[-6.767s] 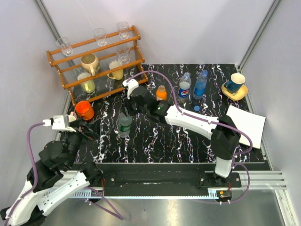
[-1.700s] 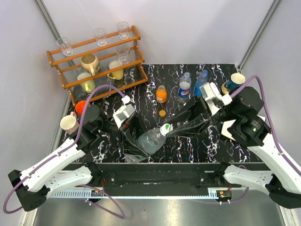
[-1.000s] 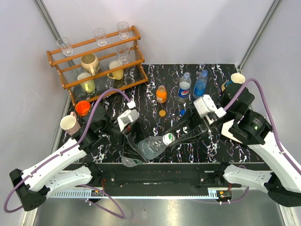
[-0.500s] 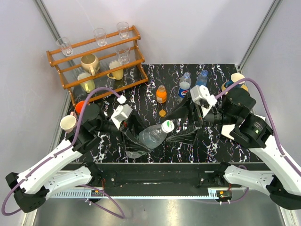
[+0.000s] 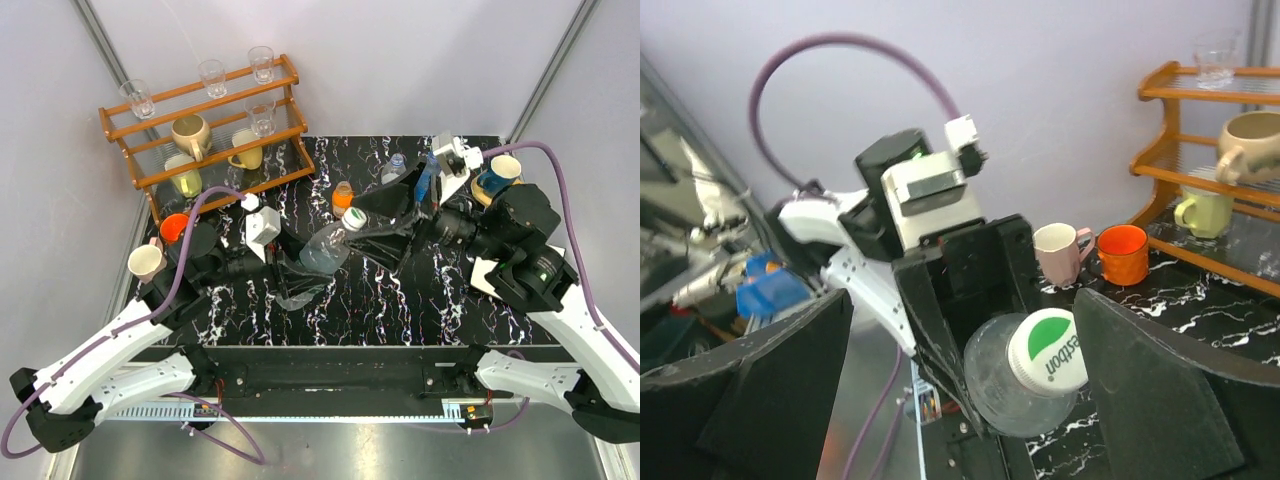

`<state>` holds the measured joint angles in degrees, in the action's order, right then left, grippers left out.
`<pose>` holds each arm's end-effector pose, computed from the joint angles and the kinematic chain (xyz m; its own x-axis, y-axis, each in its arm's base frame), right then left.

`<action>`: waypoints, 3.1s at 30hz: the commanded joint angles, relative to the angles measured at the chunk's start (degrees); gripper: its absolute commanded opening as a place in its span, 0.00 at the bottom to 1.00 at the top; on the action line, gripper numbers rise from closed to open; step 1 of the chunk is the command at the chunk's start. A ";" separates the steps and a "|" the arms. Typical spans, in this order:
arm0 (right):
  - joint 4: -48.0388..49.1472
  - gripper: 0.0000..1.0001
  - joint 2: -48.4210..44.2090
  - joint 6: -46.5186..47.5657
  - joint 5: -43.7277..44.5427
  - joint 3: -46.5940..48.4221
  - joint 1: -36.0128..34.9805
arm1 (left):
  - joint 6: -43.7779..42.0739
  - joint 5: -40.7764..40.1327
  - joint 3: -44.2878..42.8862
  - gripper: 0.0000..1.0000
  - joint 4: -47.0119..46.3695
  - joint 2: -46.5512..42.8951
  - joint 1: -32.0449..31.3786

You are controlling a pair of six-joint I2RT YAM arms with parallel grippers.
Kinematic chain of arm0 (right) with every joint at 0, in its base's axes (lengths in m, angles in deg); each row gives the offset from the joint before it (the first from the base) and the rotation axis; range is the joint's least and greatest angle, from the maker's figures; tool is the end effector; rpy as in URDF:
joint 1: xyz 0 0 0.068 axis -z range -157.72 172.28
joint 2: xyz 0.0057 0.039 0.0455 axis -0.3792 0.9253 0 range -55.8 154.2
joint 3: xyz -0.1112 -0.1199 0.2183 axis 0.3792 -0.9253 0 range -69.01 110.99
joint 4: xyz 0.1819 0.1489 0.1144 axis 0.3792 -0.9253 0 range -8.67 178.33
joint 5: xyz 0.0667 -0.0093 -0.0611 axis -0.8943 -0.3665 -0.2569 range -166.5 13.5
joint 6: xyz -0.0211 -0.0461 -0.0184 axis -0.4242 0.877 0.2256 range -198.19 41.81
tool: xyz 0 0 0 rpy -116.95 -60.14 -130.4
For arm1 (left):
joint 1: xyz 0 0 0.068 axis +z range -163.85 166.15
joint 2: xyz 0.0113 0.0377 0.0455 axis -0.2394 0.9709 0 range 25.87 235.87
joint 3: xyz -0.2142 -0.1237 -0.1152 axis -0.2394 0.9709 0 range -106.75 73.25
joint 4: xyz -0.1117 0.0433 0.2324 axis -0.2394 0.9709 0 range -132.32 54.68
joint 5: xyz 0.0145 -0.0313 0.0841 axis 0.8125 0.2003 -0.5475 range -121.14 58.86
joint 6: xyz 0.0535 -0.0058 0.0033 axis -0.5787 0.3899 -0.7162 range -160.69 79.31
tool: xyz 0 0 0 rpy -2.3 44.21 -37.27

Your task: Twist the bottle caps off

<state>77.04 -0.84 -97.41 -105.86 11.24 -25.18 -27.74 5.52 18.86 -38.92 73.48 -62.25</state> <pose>0.0996 0.1344 0.5140 -0.1629 0.2469 -0.9552 -0.9640 0.1665 0.2074 0.1039 -0.1491 0.4031 -0.1849 -0.0625 -0.9808 0.9791 0.0748 -0.1893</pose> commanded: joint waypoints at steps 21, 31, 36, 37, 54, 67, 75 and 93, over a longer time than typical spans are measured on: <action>-5.94 0.89 13.42 -17.60 29.10 7.29 -3.16 | -9.43 -39.65 6.14 0.48 -3.05 -5.78 -7.06; -4.88 0.60 13.77 -16.90 28.75 6.76 -3.51 | -9.43 -40.00 6.31 0.48 -3.05 -5.60 -7.23; -4.71 0.49 13.95 -16.90 28.93 6.06 -3.51 | -9.43 -39.92 6.49 0.48 -3.05 -5.87 -7.23; -4.62 0.48 14.03 -16.81 28.93 5.97 -3.51 | -9.43 -39.92 6.49 0.48 -3.05 -5.87 -7.23; -1.54 0.00 11.40 -1.45 6.22 6.94 -3.51 | -6.36 -17.03 5.44 0.51 -4.89 -7.18 -7.23; -1.63 0.00 5.86 10.17 -28.54 5.09 -2.55 | 4.43 15.00 -3.79 0.52 -5.33 -5.34 -5.39; 0.56 0.00 5.60 9.73 -43.22 5.09 -2.46 | 11.83 22.48 -3.70 0.52 -12.89 -5.26 -3.80; 10.59 0.00 -1.25 7.87 -24.55 3.78 0.62 | 2.70 21.26 -3.09 0.54 0.37 -2.62 -1.87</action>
<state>85.47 2.24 -90.44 -144.14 14.21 -24.78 -21.44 29.66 17.70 -40.32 70.75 -65.07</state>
